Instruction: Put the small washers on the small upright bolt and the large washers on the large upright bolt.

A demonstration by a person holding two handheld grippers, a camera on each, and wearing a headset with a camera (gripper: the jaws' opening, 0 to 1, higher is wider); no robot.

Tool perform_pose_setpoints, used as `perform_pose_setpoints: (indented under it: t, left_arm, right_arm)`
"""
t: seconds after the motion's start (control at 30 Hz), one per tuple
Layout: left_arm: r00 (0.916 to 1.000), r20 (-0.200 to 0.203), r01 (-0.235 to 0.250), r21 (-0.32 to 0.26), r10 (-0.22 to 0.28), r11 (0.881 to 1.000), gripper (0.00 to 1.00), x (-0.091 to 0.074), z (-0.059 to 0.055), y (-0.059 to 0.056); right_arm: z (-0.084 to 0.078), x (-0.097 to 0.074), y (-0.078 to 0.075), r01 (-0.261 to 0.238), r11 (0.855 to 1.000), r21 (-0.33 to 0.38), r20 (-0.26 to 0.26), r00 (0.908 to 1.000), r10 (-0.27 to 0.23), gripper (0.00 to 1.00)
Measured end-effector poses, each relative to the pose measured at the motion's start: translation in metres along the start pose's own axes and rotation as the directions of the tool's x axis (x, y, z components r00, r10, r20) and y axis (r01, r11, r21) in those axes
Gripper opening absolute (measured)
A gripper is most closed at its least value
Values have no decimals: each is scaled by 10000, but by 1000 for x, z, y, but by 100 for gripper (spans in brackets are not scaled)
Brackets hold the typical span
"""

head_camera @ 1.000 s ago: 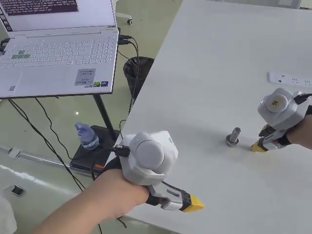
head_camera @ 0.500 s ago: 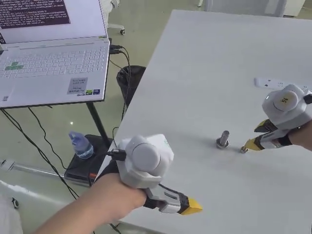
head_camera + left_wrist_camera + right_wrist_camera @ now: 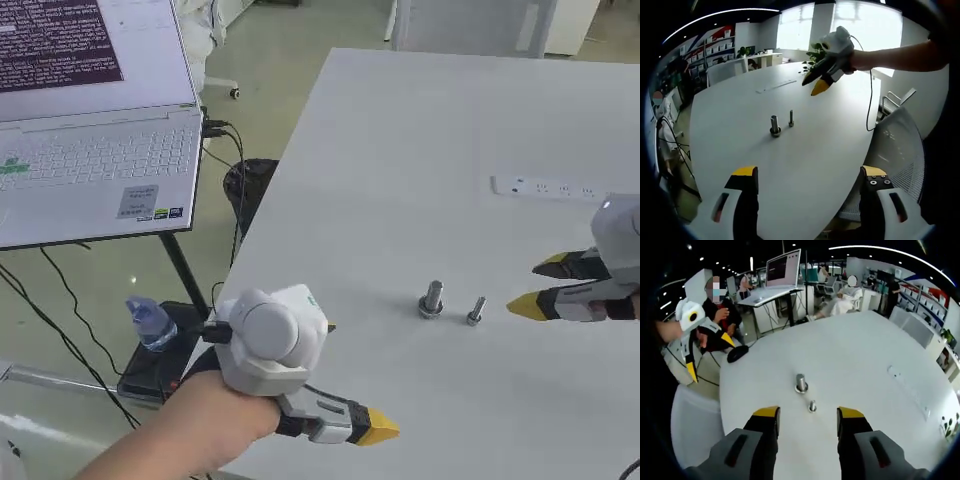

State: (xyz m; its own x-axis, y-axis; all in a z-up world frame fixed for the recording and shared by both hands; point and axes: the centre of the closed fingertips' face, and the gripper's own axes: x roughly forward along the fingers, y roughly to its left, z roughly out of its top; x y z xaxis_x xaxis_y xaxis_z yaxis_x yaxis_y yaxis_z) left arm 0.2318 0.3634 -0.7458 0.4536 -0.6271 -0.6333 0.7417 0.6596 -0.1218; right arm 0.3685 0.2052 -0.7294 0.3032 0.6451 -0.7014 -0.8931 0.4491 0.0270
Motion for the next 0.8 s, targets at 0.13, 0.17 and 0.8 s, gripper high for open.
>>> perform_pose_setpoints:
  t: [0.13,0.17,0.8]
  left_arm:
    - [10000,-22,-87,10,87,10000,83,-2,1,0]
    - [9999,17,-100,-17,100,9999,84,-2,3,0]
    - [9950,946,-261,-599,317,9979,87,-15,15,-5]
  right_arm:
    - [1,-21,5,21,9990,450,794,9968,-57,51]
    - [1,-25,6,33,9981,609,957,9954,-91,51]
    - [-44,-90,44,238,9791,2020,2277,9712,-706,67]
